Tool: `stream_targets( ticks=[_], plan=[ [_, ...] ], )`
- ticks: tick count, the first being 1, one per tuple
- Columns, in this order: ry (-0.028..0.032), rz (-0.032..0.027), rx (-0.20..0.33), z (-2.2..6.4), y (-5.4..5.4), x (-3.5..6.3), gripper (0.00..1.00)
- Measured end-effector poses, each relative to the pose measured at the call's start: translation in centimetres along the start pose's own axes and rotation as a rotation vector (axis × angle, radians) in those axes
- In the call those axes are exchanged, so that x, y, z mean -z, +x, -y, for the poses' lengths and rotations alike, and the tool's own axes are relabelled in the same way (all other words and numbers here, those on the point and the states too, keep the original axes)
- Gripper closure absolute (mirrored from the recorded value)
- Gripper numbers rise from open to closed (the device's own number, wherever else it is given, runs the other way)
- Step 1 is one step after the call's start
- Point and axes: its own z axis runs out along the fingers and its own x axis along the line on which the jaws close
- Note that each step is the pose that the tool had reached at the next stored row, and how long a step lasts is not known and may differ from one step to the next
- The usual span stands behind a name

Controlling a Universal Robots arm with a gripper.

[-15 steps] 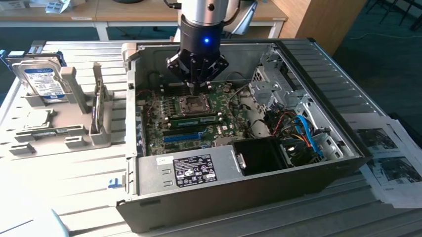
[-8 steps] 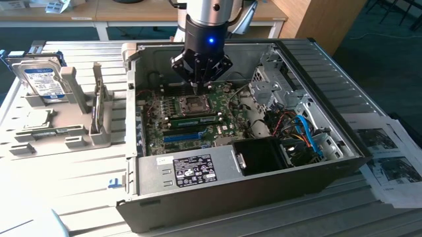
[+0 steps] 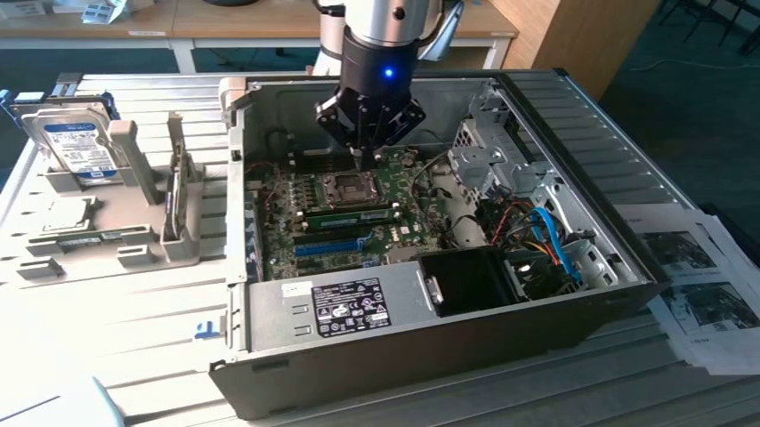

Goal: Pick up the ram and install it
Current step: 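Press down the ram until it locks into place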

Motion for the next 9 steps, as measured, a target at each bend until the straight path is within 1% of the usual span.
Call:
stream_targets(
  ticks=[4,9],
  plan=[
    [-0.0001,-0.0011,-0.002,0.00,-0.29,0.01,0.90],
    [-0.0001,-0.0012,-0.002,0.00,-0.30,0.01,0.90]
  ],
)
